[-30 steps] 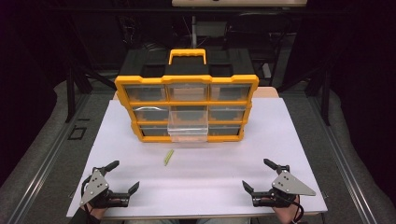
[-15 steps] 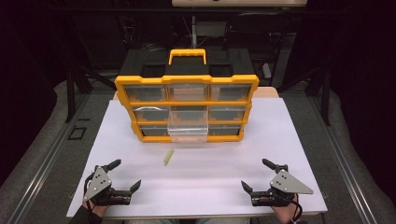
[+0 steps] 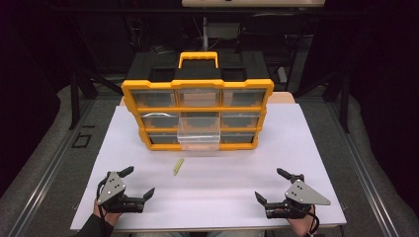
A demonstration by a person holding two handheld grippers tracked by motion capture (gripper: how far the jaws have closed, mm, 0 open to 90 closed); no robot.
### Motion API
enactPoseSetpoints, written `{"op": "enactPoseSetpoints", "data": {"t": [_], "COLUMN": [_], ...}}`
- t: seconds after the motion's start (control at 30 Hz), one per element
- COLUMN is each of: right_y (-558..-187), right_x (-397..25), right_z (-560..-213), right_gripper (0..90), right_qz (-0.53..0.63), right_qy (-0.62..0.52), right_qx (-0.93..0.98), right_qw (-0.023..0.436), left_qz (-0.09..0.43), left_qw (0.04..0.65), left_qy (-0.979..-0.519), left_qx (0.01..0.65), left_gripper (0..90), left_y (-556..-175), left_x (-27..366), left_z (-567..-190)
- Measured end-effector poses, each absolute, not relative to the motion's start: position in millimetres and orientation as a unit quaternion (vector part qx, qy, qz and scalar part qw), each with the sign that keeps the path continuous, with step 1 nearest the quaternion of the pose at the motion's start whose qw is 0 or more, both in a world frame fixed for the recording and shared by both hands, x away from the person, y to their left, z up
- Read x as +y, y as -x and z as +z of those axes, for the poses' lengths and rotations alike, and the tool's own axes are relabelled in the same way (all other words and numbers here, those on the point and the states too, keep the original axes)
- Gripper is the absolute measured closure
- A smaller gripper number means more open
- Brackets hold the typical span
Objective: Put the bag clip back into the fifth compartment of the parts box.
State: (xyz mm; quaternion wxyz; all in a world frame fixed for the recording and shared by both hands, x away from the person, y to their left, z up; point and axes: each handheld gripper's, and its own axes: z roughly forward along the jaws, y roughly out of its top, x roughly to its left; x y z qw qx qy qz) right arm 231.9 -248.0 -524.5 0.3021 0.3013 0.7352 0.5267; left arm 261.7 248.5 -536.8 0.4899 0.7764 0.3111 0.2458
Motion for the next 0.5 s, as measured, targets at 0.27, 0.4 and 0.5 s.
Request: {"op": "enactPoseSetpoints", "data": {"t": [0.27,0.4,0.5], "right_y": [-232,-232,-232], "right_x": [-248,-248,-248], "right_z": [-524,-525,-525], "right_gripper": [0.4,0.5,0.5], "right_qz": [0.526,0.525,0.525], "right_qy": [-0.300,-0.300,-0.301], "right_qx": [0.736,0.736,0.736], "right_qw": [0.303,0.303,0.304], "left_qz": [0.224,0.222,0.221], "left_qw": [0.478,0.471,0.467], "left_qy": [-0.787,-0.790,-0.792], "left_qx": [0.319,0.323,0.325], "left_gripper": [0.0,0.0,0.0], "left_y": [-270,-273,-275], "left_x": [241,238,236], "left_z": [-537,-537,-537]}}
